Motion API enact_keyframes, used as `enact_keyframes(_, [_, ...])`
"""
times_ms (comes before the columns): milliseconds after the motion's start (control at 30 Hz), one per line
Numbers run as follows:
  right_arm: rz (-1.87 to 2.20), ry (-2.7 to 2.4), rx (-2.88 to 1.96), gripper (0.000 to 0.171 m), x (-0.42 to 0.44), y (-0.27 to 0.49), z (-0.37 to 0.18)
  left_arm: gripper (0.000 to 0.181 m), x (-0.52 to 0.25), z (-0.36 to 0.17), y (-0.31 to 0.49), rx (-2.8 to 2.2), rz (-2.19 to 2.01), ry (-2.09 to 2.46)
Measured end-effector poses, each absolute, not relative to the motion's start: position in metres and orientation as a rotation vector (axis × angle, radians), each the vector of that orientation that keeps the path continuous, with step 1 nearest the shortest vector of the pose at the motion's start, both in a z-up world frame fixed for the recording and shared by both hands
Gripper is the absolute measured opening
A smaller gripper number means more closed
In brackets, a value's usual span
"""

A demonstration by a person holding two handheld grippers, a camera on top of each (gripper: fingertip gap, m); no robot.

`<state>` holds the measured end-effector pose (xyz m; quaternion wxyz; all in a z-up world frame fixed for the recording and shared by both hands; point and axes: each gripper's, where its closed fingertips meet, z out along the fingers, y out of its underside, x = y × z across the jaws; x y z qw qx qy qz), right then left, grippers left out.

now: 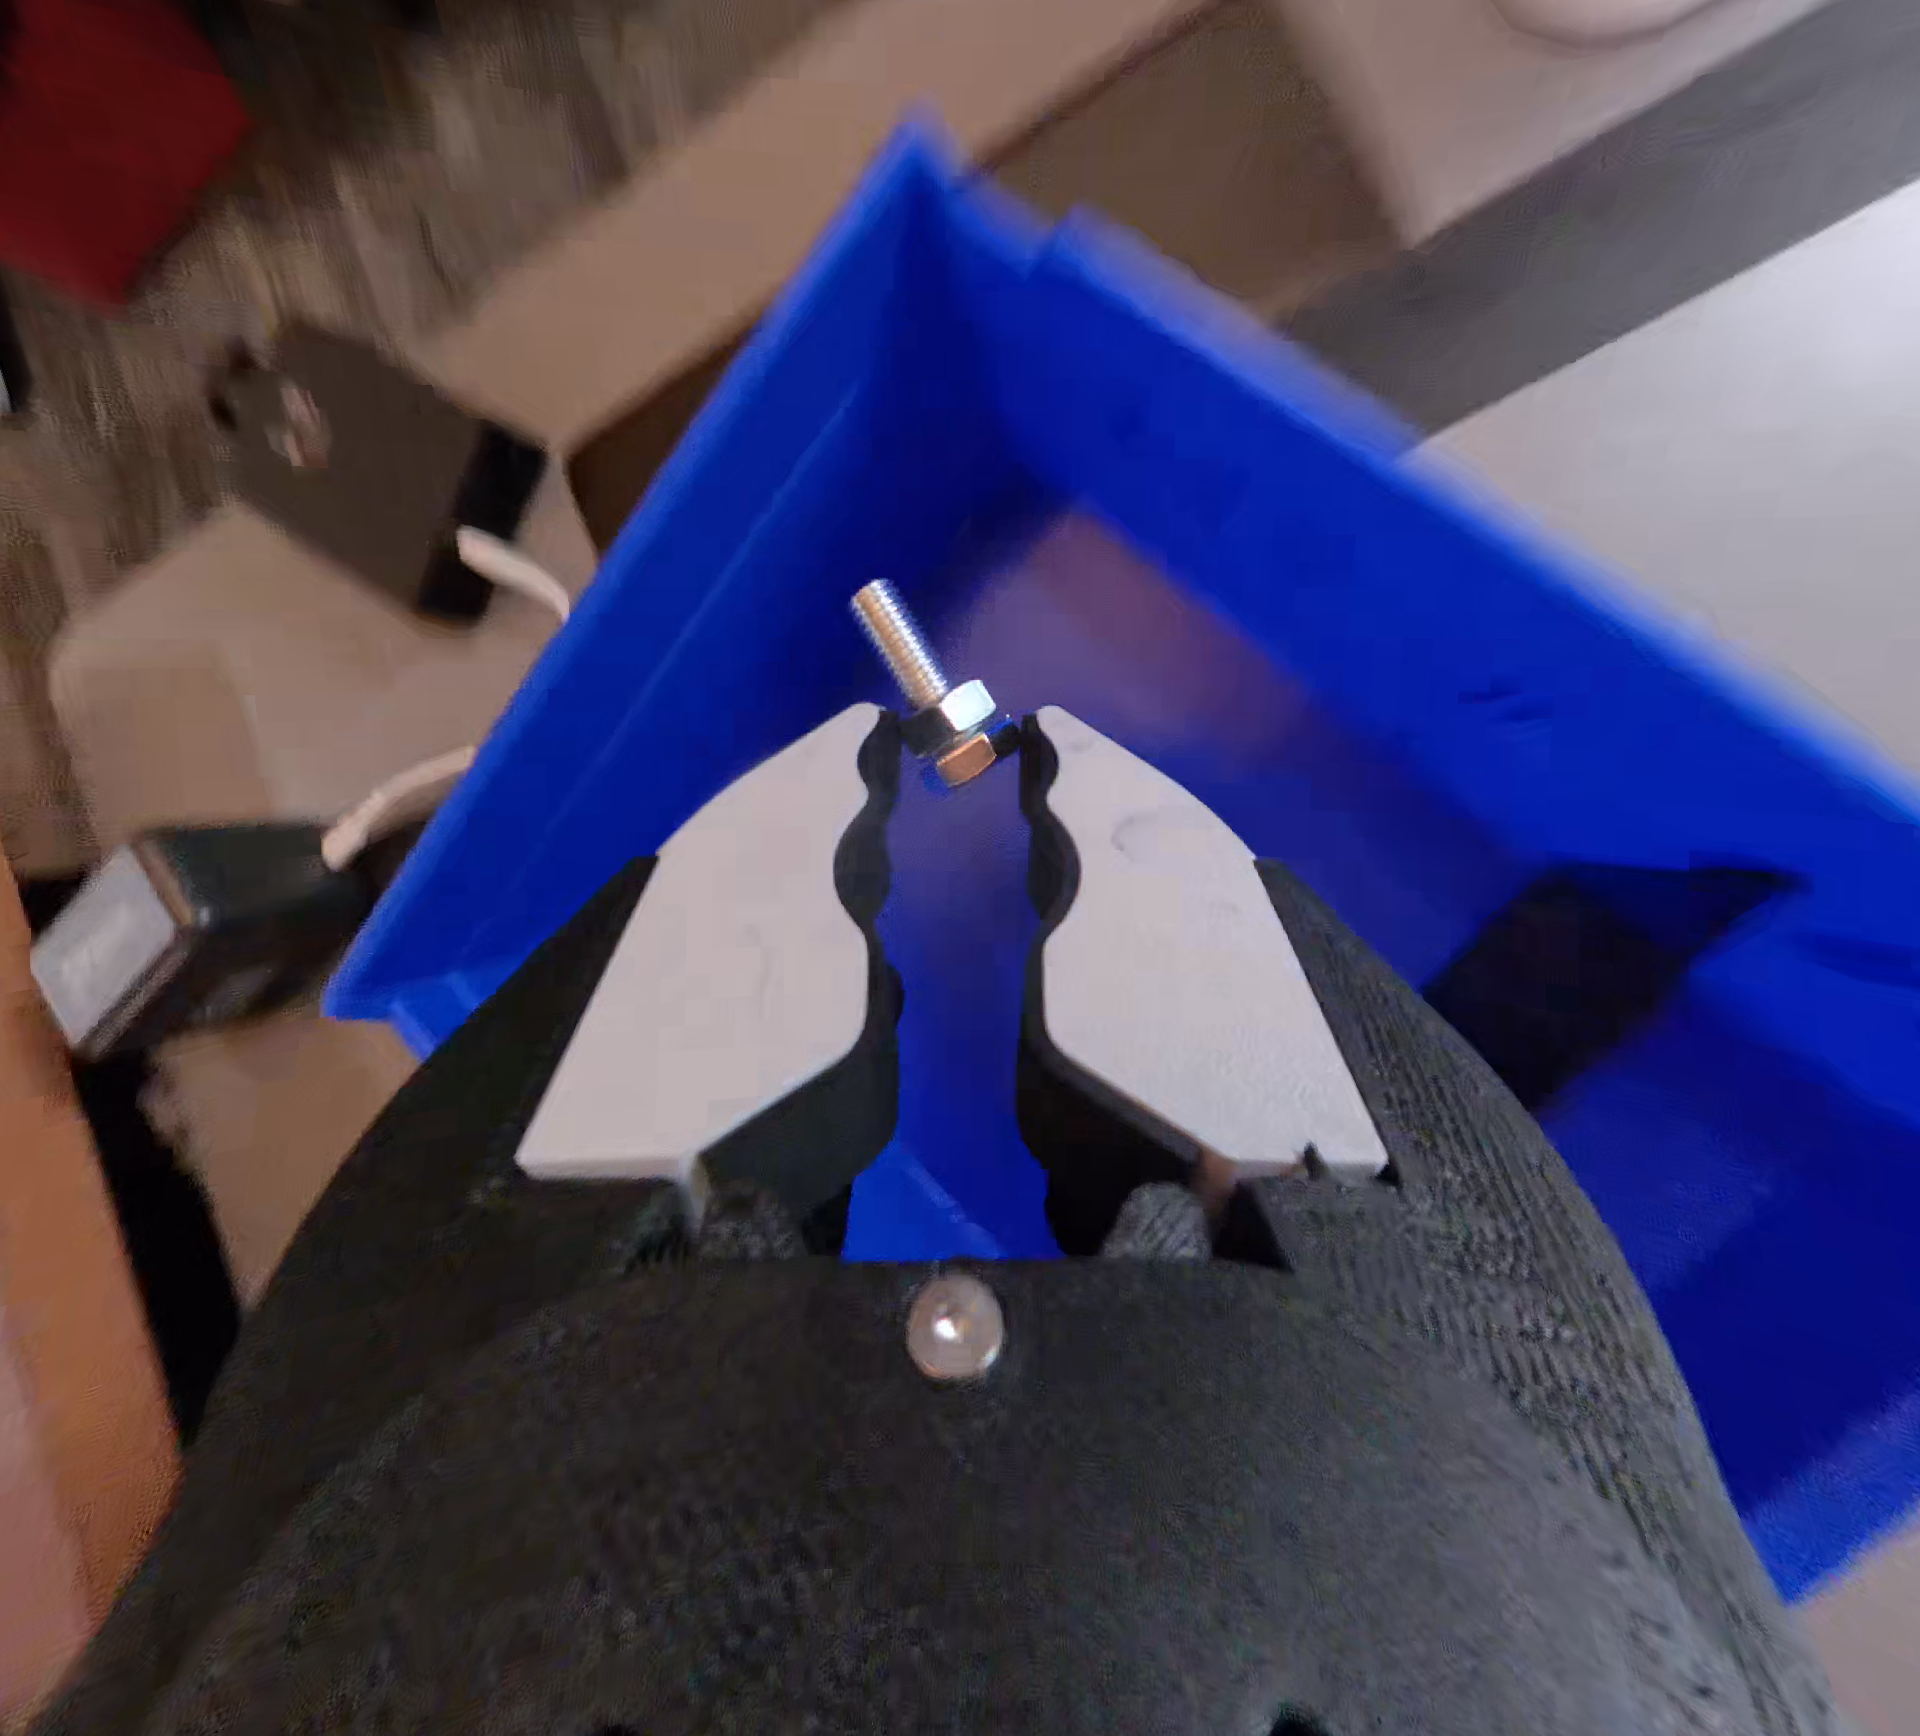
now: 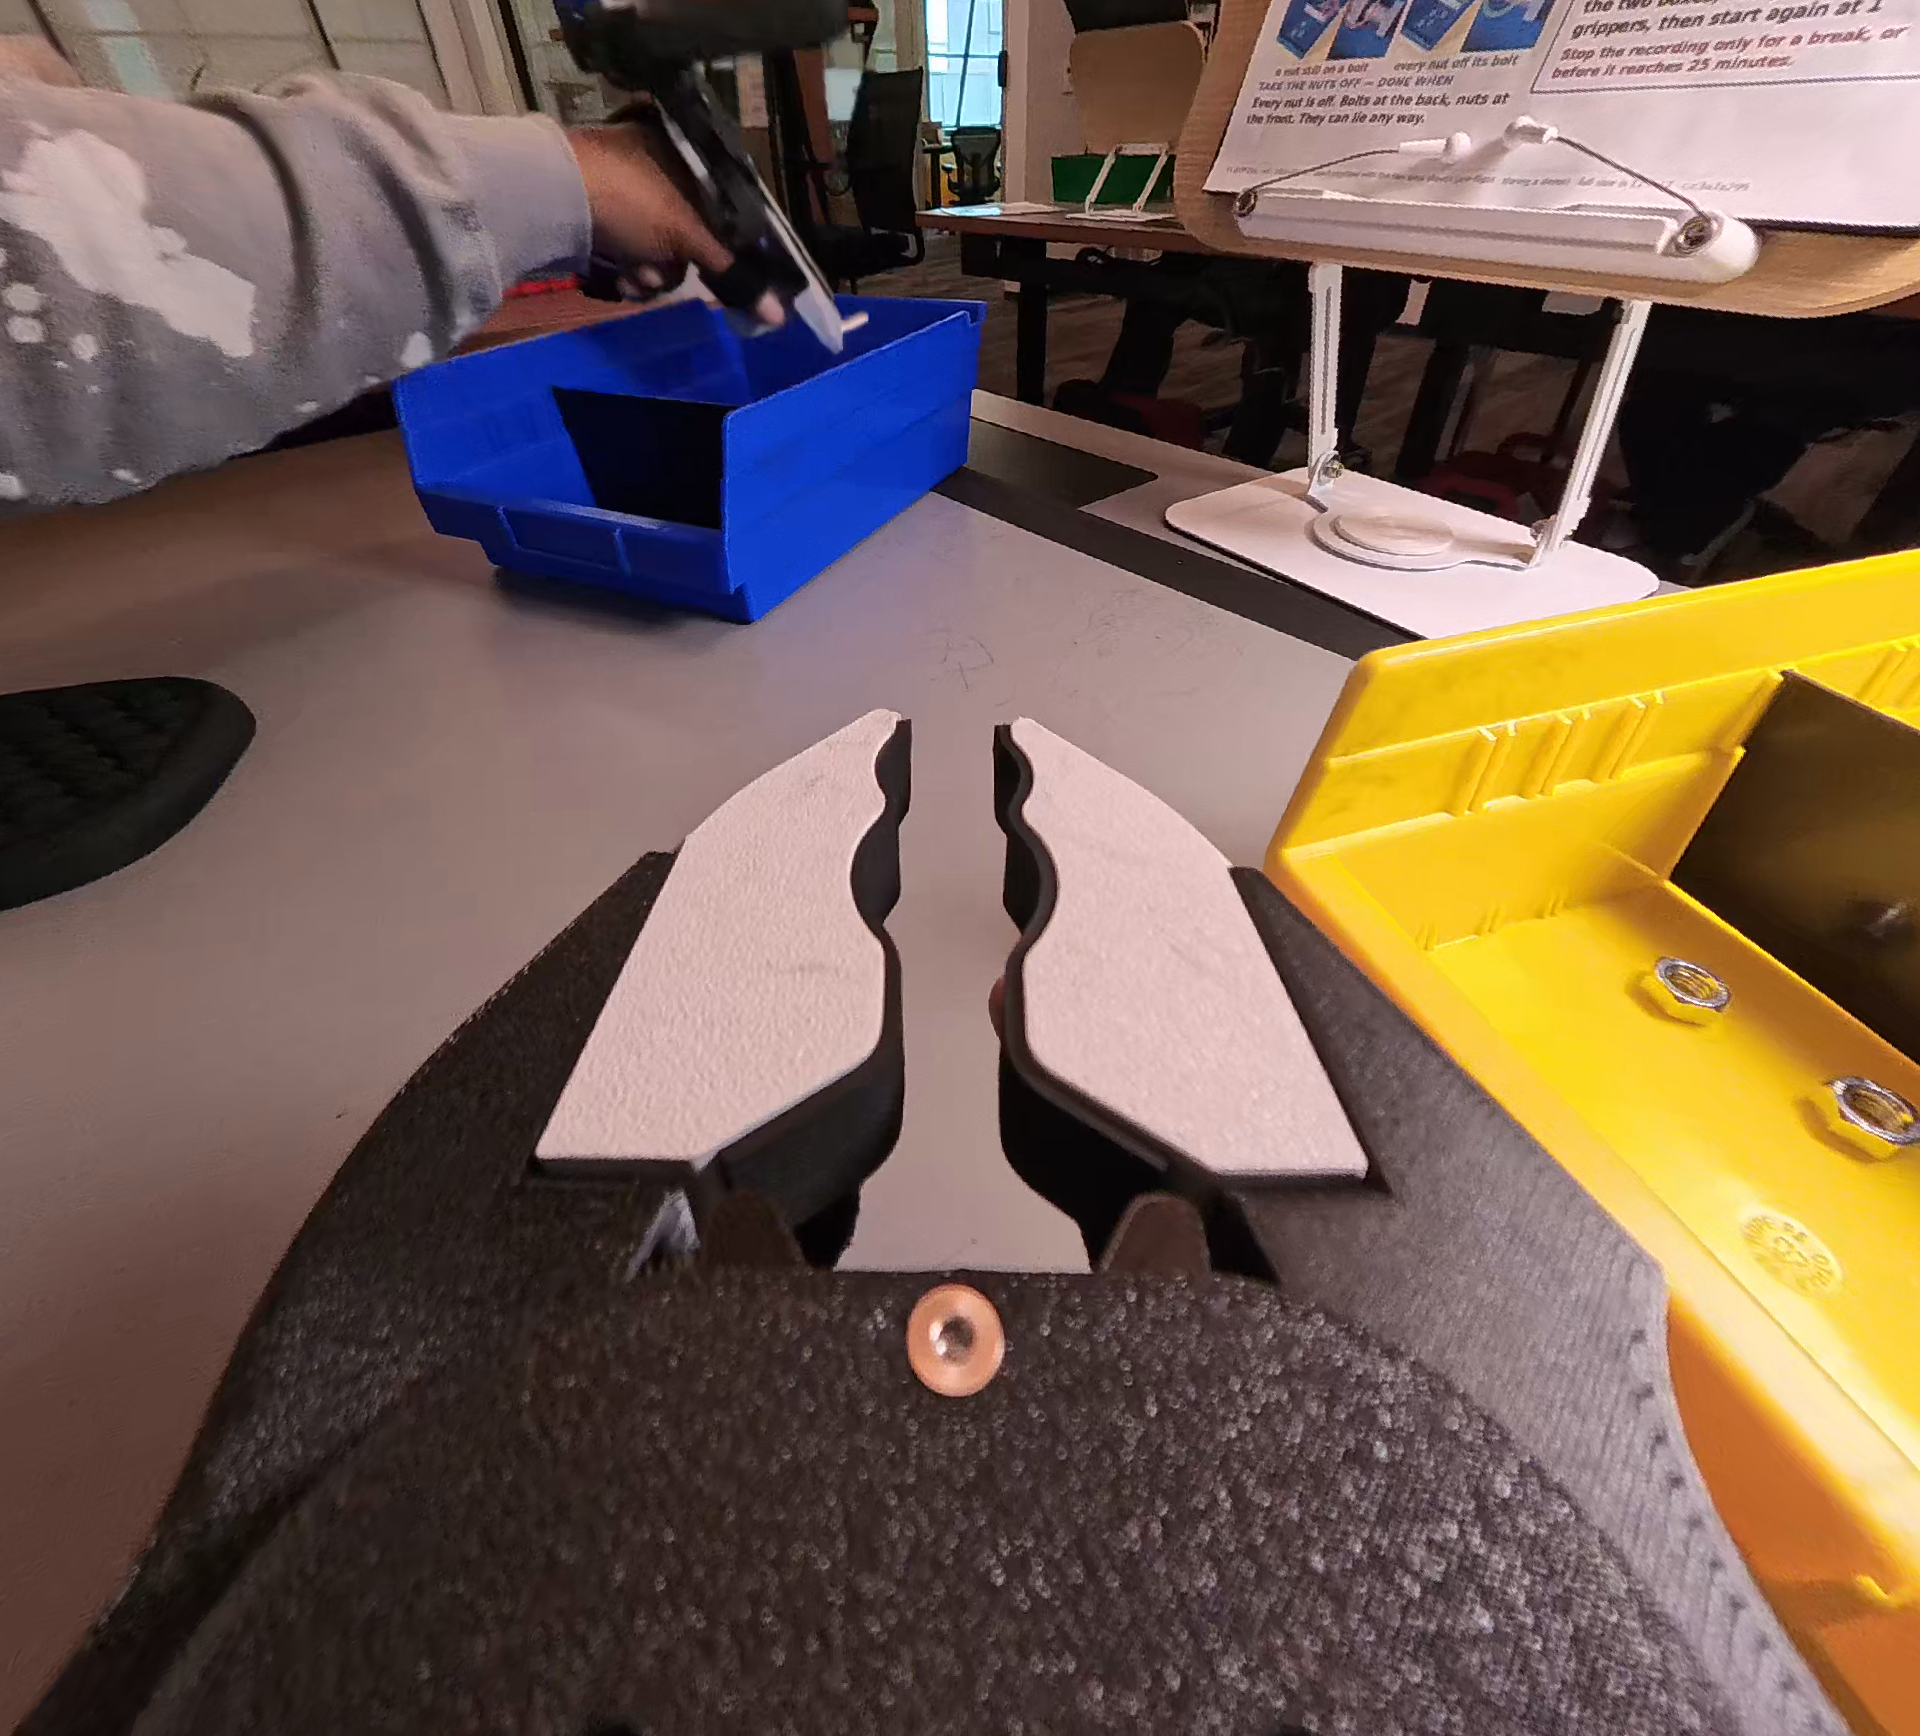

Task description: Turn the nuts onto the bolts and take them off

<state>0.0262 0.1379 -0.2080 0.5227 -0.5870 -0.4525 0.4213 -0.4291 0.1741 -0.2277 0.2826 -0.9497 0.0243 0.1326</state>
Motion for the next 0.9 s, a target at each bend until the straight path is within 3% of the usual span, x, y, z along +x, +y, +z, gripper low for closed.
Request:
enact_keyframes(33, [1.006,-1.085,-1.401,0.014,0.026,0.138,-0.208,0.024,-0.408,-0.206,0.178,-2.431,0.318,0.101])
enact_keyframes(233, [1.122,-1.056,-1.355,0.016,0.011,0.130,-0.186,0.023,-0.226,-0.099,0.156,-1.783,-0.079,0.399])
enact_keyframes(433, [1.301,-1.047,-1.178,0.021,-0.014,0.113,-0.080,0.023,-0.089,-0.053,0.112,-1.329,-0.191,0.588])
enact_keyframes(567, [1.389,-1.107,-1.114,0.024,-0.027,0.100,-0.023,0.023,-0.049,-0.048,0.098,-1.221,-0.125,0.689])
enact_keyframes(700, [1.364,-1.292,-1.154,0.029,-0.043,0.088,-0.034,0.023,-0.038,-0.056,0.089,-1.216,-0.101,0.752])
enact_keyframes(800, [1.359,-1.327,-1.136,0.013,-0.050,0.086,-0.045,0.023,-0.036,-0.063,0.088,-1.230,-0.097,0.785])
enact_keyframes(900, [1.354,-1.350,-1.120,0.010,-0.052,0.085,-0.052,0.023,-0.034,-0.071,0.090,-1.263,-0.166,0.787])
